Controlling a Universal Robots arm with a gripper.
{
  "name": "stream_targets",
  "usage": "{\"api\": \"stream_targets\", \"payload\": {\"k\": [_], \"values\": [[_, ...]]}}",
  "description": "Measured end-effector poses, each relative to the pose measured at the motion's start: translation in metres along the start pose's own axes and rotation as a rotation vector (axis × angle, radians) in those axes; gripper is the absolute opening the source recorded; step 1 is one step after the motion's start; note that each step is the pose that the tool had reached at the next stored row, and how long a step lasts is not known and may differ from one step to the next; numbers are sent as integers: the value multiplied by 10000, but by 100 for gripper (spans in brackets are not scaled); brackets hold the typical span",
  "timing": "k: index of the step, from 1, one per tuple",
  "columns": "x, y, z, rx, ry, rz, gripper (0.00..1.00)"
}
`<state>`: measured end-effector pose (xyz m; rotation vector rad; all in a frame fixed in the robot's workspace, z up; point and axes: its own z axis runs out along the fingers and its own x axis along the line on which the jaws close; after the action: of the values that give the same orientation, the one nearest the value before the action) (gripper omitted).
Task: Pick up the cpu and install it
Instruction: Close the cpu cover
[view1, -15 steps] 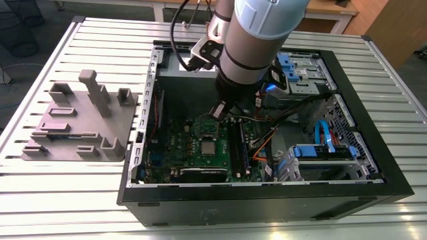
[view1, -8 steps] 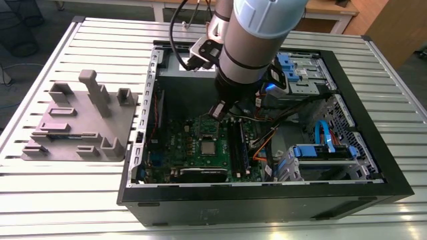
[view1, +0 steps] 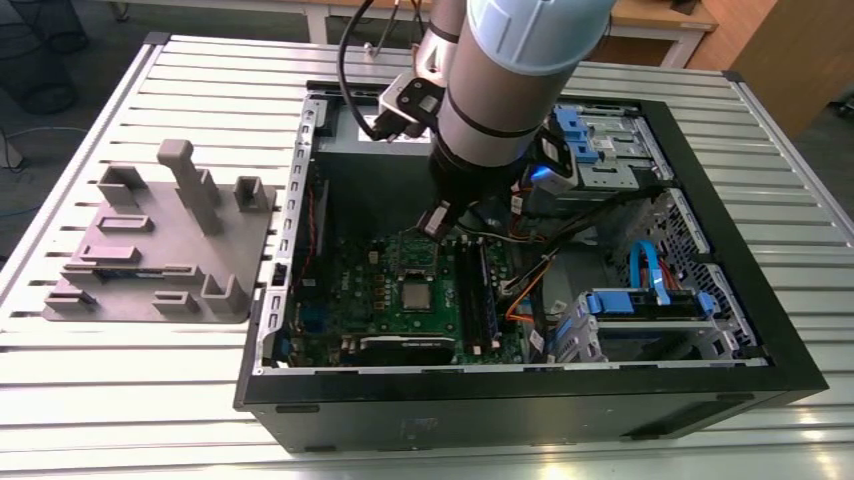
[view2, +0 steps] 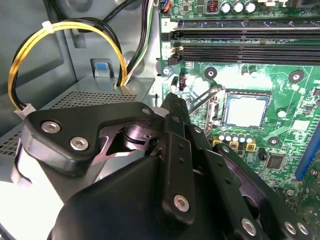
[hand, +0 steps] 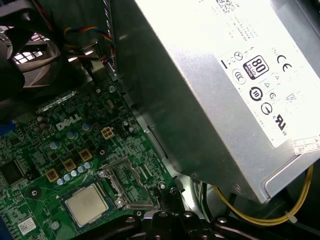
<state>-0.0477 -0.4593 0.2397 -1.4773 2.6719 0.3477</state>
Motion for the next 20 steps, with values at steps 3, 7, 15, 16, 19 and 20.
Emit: {"api": "stream_targets", "payload": {"k": [3, 7, 15, 16, 19, 20], "values": [[-1, 1, -9, 0, 1, -1, 10], [-1, 1, -16, 0, 1, -2, 10], [3, 1, -31, 0, 2, -5, 10], [3, 2, -33, -1, 2, -5, 10], [7, 1, -37, -1, 4, -7, 10], [10, 1, -38, -1, 3, -8, 10]]}}
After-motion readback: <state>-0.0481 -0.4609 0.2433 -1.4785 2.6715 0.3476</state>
